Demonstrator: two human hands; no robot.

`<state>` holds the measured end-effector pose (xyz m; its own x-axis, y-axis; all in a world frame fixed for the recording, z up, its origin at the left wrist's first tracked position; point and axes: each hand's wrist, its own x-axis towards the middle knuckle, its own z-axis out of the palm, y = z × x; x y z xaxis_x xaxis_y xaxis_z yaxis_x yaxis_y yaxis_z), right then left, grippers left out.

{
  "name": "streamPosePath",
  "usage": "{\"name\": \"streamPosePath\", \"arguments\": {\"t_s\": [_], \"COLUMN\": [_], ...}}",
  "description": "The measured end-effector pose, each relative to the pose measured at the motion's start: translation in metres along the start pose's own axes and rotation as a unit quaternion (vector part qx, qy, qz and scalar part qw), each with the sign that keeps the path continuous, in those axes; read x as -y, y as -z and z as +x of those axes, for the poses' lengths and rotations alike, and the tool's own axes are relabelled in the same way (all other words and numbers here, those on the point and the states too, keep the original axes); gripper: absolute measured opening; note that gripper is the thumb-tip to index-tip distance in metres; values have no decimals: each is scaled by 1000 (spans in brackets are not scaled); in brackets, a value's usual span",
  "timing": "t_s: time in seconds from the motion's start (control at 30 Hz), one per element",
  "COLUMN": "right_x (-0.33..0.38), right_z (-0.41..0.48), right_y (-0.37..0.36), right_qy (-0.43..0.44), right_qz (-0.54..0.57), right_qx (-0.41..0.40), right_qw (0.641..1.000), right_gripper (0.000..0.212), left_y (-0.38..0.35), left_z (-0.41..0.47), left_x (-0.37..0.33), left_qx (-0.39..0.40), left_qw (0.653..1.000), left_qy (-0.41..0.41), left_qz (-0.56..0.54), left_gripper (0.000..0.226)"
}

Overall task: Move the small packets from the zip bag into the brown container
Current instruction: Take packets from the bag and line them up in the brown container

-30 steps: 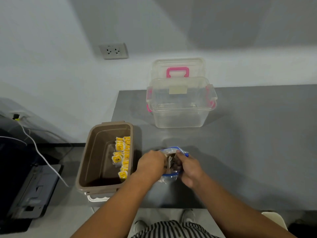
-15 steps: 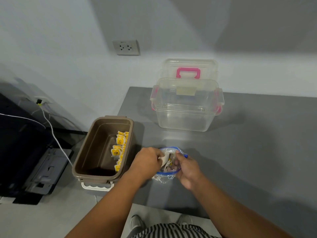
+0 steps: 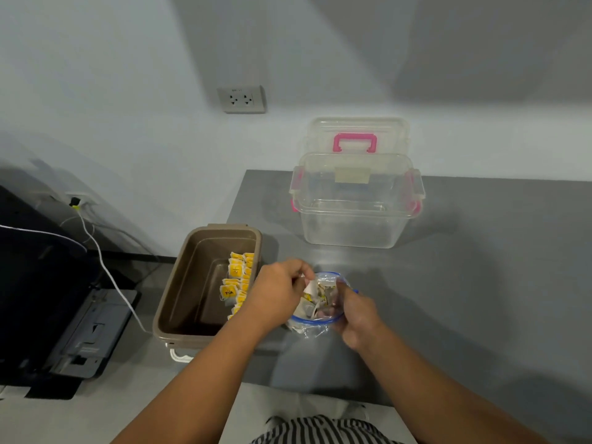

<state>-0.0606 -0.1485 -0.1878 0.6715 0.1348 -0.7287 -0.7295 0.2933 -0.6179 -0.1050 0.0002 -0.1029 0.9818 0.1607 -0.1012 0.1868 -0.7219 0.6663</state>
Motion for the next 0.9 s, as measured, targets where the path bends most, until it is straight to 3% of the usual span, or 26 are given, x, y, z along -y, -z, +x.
{"name": "streamPosePath", "arguments": {"t_s": [0.17,0.4,0.57,0.7,0.9], "right_x": [-5,-14,-19,-25,-29], "right_z": [-2,-11,-17,-19,-23], "right_y": [-9,-23,-27,-29,-32], "right_qy": [8,36,38,42,45], "right_qz": [20,61,54,53,53], "right_qx": [-30,-40,-50,-57,-52], "right_qw": [999,997,997,996,996], "right_gripper": [27,21,26,33,25], "left_y": [49,118,150,166,181], "left_z": [2,7,11,9,4], "left_x": [-2,16,45,64,84], "left_qx": [29,-28,-45,-41,-52], "left_qw": [999,997,979,978,984], "left_qy": [-30,-46,-89,-64,-13], "left_qz": [-11,57,176,194,170], "left_gripper": [28,17,10,10,12]}}
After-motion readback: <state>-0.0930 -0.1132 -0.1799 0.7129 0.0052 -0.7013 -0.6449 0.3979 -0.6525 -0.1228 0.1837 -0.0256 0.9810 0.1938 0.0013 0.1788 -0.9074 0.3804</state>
